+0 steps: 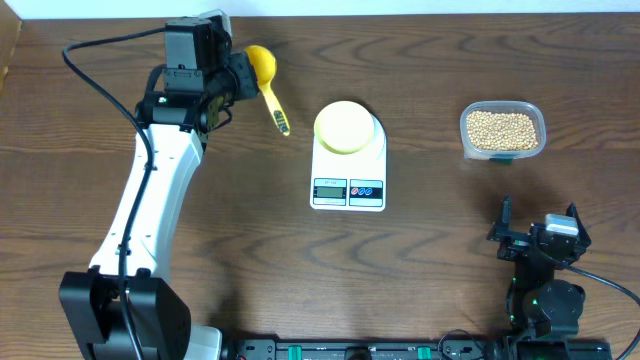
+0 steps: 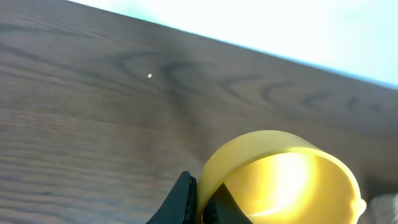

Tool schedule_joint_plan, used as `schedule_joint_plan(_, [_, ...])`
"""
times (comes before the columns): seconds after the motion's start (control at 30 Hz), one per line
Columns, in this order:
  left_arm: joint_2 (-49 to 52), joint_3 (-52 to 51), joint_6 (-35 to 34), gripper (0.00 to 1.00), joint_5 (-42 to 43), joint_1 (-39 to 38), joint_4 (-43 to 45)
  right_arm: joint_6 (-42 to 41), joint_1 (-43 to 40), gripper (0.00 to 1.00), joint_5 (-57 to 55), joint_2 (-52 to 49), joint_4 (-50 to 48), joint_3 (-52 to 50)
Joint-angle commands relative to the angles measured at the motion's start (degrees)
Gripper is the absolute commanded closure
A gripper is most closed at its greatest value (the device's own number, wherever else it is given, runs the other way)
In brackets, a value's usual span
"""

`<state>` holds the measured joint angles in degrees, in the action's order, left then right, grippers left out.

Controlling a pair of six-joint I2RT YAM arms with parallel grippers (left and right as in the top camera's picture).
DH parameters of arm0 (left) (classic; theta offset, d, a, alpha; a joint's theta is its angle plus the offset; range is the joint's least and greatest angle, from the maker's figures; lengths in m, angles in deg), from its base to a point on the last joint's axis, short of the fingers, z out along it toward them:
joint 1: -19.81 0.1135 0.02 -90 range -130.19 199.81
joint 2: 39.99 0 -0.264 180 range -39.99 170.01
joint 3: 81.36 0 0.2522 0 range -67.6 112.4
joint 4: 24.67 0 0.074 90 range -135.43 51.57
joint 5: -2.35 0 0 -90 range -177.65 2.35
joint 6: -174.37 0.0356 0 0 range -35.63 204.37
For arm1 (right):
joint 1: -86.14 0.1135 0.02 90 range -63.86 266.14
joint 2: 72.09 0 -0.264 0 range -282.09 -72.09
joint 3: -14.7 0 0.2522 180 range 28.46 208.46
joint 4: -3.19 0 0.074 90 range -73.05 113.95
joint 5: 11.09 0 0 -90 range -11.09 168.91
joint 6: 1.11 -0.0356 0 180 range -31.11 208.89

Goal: Scoop item into bowl and weigh 50g on scale
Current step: 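Lift the yellow scoop with the left gripper toward the scale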

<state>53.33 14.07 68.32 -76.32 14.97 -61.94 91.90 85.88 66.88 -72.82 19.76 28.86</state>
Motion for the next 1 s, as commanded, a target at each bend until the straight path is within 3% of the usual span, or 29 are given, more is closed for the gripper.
schedule_joint_plan(0.0, [0.1, 0.5, -10.2, 0.92, 0.2, -0.1, 1.5, 0.5, 0.3, 0.01, -0.5, 0.2, 0.2, -0.1])
schedule_joint_plan(0.17, [0.1, 0.5, -18.5, 0.92, 0.2, -0.7, 6.3, 0.5, 0.3, 0.01, -0.5, 0.2, 0.2, -0.1])
schedule_joint_plan(0.43, [0.1, 0.5, -21.4, 0.92, 0.2, -2.9, 6.7, 0.5, 0.3, 0.01, -0.5, 0.2, 0.2, -0.1])
schedule_joint_plan(0.57, [0.1, 0.5, -30.4, 0.92, 0.2, -3.3, 7.8, 0.5, 0.3, 0.01, -0.5, 0.2, 0.2, -0.1])
schedule_joint_plan(0.7, [0.1, 0.5, -45.2, 0.92, 0.2, -3.2, 7.1, 0.5, 0.3, 0.01, -0.5, 0.2, 0.2, -0.1])
schedule_joint_plan(0.77, [0.1, 0.5, -49.3, 0.92, 0.2, -3.2, 6.9, 0.5, 0.3, 0.01, -0.5, 0.2, 0.2, -0.1])
schedule_joint_plan(0.97, [0.1, 0.5, -49.8, 0.92, 0.2, -3.2, 6.9, 0.5, 0.3, 0.01, -0.5, 0.2, 0.2, -0.1])
